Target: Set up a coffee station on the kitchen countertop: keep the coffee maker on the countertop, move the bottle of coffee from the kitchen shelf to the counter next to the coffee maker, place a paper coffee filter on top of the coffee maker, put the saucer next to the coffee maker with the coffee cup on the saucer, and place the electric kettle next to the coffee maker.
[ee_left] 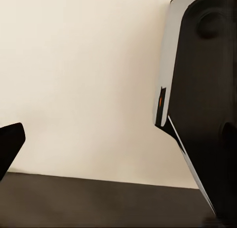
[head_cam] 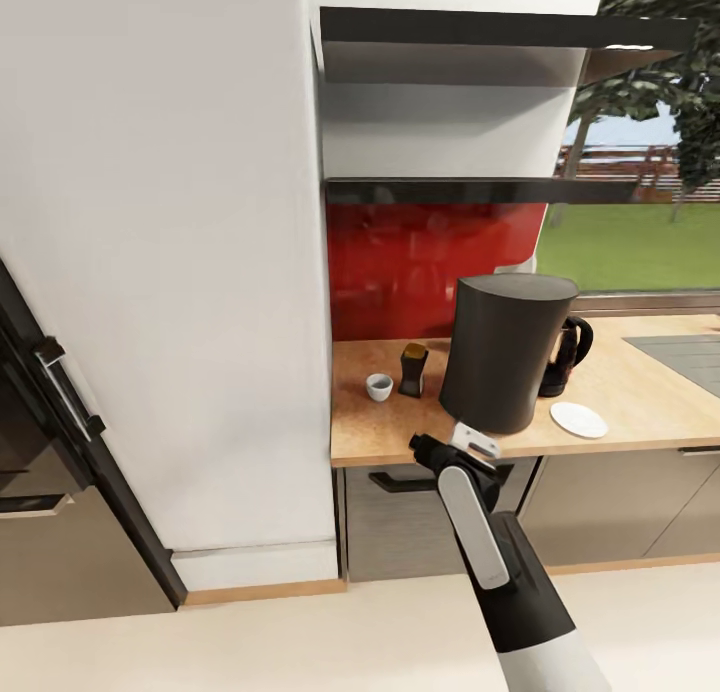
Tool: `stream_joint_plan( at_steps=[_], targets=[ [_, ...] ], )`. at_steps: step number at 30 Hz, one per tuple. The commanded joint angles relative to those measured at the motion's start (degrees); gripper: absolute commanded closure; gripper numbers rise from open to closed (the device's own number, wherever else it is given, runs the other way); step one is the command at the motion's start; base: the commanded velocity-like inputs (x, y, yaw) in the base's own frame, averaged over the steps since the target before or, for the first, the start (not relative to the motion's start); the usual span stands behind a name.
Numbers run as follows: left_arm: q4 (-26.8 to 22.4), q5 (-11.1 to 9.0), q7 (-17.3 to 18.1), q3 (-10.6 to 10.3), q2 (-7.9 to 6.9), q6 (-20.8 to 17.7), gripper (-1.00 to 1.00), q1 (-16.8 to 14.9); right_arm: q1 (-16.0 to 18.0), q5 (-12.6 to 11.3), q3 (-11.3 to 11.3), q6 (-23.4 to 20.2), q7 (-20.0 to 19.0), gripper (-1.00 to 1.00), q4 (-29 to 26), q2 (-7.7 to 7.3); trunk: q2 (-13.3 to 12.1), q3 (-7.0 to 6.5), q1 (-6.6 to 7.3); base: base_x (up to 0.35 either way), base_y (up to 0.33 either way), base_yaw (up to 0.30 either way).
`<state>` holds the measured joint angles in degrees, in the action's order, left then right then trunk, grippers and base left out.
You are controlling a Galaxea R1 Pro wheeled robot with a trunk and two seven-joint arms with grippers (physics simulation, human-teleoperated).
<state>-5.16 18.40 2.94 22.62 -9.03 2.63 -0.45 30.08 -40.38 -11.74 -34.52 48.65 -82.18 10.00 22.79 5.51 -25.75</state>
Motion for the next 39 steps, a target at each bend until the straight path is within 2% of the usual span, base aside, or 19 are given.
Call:
stream_joint_plan(
  at_steps=[1, 8, 20, 26, 39],
  targets=[
    [0.37, 0.50, 0.22, 0.50, 0.04, 0.19, -1.00, -0.03, 0.07, -0.31, -0.04, -0.21, 0.48, -1.00, 0.27, 0.00, 0.13, 0.13, -0.04, 0.000, 0.000, 0.000],
    [1.59, 0.58, 0.22, 0.57, 0.15, 0.27, -1.00, 0.01, 0.07, -0.65, -0.10, -0.42, 0.47, -1.00, 2.18, 0.00, 0.13, 0.13, -0.04, 0.000, 0.000, 0.000],
    [1.64, 0.59, 0.22, 0.58, 0.15, 0.27, -1.00, 0.01, 0.07, -0.71, -0.12, -0.38, 0.45, -1.00, 2.38, 0.00, 0.13, 0.13, -0.04, 0.025, 0.017, 0.000],
    [1.64, 0.59, 0.22, 0.58, 0.15, 0.27, -1.00, 0.01, 0.07, -0.75, -0.12, -0.37, 0.41, -1.00, 2.45, 0.00, 0.13, 0.13, -0.04, 0.268, 0.137, 0.000],
    [1.76, 0.59, 0.22, 0.58, 0.15, 0.27, -1.00, 0.01, 0.07, -1.89, -0.12, -0.37, 0.41, -1.00, 2.54, 0.00, 0.13, 0.13, -0.04, 0.328, 0.006, 0.000]
  ],
)
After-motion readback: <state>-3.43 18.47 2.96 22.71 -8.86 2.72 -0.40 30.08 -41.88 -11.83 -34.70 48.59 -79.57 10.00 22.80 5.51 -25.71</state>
